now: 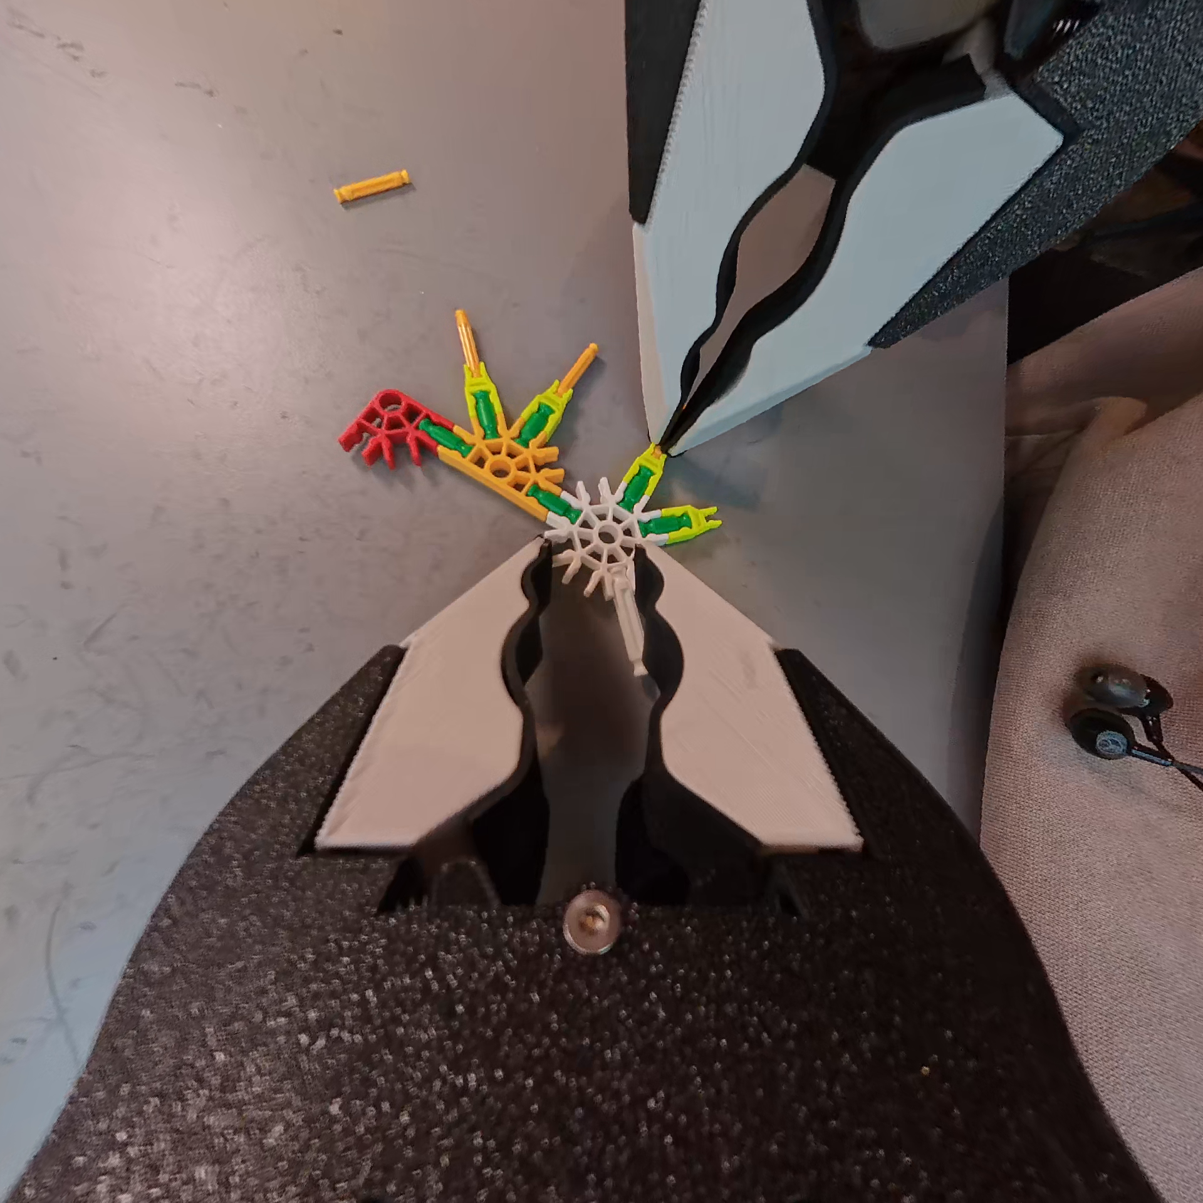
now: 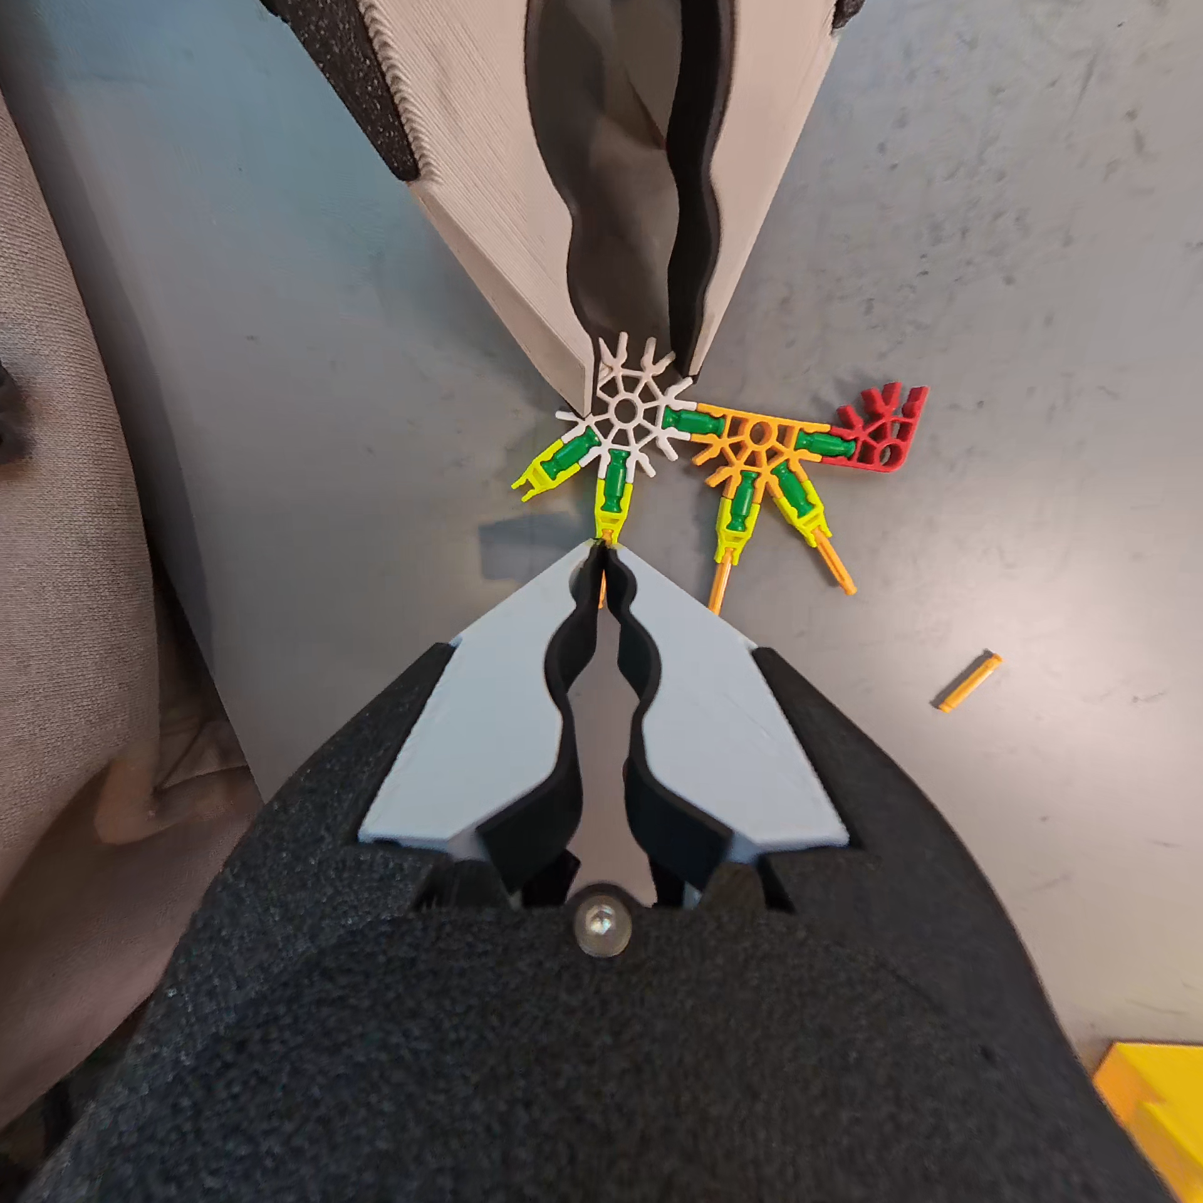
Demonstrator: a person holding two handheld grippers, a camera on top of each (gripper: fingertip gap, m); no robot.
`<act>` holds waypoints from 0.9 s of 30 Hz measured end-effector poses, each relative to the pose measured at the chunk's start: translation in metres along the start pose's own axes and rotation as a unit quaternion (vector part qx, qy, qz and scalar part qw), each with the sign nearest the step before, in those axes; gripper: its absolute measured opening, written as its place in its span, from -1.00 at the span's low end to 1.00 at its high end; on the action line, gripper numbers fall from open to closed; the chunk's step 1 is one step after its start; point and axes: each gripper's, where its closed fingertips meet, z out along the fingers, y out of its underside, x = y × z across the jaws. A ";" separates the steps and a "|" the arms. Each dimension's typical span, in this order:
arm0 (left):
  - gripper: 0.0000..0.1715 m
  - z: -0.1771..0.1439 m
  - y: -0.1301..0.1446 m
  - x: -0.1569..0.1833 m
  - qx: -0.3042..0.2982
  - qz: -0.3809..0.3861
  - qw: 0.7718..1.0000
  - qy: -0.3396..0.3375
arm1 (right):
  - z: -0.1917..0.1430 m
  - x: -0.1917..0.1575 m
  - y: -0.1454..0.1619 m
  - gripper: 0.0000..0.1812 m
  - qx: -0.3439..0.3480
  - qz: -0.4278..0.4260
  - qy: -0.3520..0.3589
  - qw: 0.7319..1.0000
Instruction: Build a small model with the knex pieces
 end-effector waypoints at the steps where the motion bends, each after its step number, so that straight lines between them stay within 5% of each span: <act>1: -0.70 0.000 0.000 0.000 -0.001 0.002 1.000 0.000 | 0.000 0.000 -0.001 -1.00 0.003 0.004 -0.002 1.000; 10: -0.70 -0.001 0.002 -0.003 -0.003 0.002 1.000 -0.007 | -0.024 0.020 -0.002 -0.89 0.136 0.110 -0.019 0.984; 15: -0.70 -0.001 0.002 -0.003 -0.003 0.002 1.000 -0.006 | -0.034 0.054 0.036 -0.89 0.115 0.146 0.048 0.981; 27: -0.57 -0.019 -0.004 -0.005 0.030 0.023 0.999 0.029 | -0.012 0.124 0.049 -0.89 0.127 0.214 0.084 0.965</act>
